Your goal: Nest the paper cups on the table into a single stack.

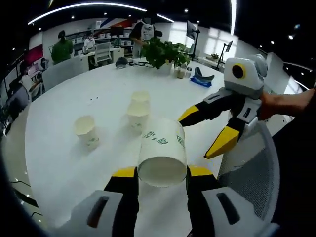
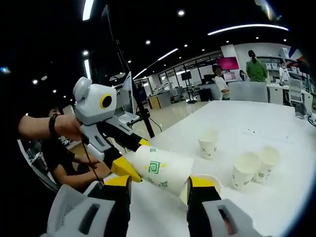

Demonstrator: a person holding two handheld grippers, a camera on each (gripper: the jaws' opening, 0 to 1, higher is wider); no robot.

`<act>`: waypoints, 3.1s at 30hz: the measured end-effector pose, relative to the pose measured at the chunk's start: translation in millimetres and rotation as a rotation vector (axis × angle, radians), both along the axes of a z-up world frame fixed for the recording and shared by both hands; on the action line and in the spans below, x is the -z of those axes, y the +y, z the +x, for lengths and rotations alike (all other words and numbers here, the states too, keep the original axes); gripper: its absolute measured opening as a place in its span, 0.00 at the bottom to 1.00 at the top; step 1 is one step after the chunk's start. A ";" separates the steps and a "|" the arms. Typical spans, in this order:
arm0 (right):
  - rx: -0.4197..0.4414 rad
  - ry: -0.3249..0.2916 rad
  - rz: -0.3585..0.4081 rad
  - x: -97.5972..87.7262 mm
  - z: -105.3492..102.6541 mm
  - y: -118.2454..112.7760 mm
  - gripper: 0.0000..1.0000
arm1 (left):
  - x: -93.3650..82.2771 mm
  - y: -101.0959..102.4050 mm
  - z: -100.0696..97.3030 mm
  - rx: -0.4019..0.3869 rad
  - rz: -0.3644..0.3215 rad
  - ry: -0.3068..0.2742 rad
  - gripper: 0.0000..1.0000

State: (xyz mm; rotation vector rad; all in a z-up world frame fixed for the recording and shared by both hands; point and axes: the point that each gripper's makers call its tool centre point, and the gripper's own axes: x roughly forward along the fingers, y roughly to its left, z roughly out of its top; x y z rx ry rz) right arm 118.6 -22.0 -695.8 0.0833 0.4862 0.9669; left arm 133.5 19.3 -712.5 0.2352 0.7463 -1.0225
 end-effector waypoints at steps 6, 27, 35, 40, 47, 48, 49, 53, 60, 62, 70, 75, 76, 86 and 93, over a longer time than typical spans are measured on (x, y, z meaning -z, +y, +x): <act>-0.069 -0.014 -0.037 0.4 -11.4 0.6 0.34 | 12.6 5.5 -4.6 0.071 0.032 -0.025 0.35; -0.161 0.051 0.042 -3.7 -16.3 19.1 0.18 | 28.0 3.4 -18.8 0.221 0.084 -0.094 0.35; -0.215 0.074 0.066 -7.7 -19.9 39.5 0.06 | 17.2 -8.8 -27.6 0.191 0.042 -0.095 0.12; -0.238 0.071 0.045 -5.3 -26.7 49.9 0.01 | 17.4 -11.4 -25.6 0.176 0.012 -0.090 0.18; -0.207 0.066 0.034 -4.0 -21.9 41.0 0.00 | 28.9 -3.3 -33.8 0.168 0.026 -0.079 0.23; -0.203 0.065 0.033 -4.2 -20.6 39.2 0.00 | 29.9 -2.1 -32.9 0.163 0.025 -0.078 0.23; -0.200 0.064 0.032 -4.6 -20.5 38.5 0.00 | 30.2 -1.7 -32.9 0.161 0.025 -0.077 0.24; -0.165 0.050 0.036 -13.6 -16.7 28.4 0.00 | 32.6 5.2 -28.6 0.106 0.021 -0.080 0.28; -0.108 0.057 -0.023 -12.7 -6.1 2.2 0.00 | 34.0 13.2 -22.0 -0.057 -0.021 -0.062 0.37; -0.092 0.062 -0.025 -12.8 -3.9 -2.5 0.00 | 36.0 14.3 -20.9 -0.084 -0.036 -0.062 0.39; 0.011 0.102 -0.133 8.9 9.6 -21.9 0.00 | 40.1 13.4 -26.4 -0.132 -0.041 -0.049 0.45; 0.012 0.107 -0.168 19.9 17.3 -22.4 0.00 | 41.7 13.0 -33.1 -0.135 -0.040 -0.041 0.46; 0.012 0.106 -0.171 20.8 17.8 -21.7 0.00 | 43.0 13.2 -32.5 -0.135 -0.040 -0.040 0.46; 0.010 0.093 -0.246 30.7 30.2 -19.5 0.00 | 45.5 18.8 -34.7 -0.149 -0.033 -0.035 0.45; -0.057 0.055 -0.378 35.0 29.9 -21.3 0.00 | 48.4 20.6 -34.9 -0.159 -0.031 -0.032 0.45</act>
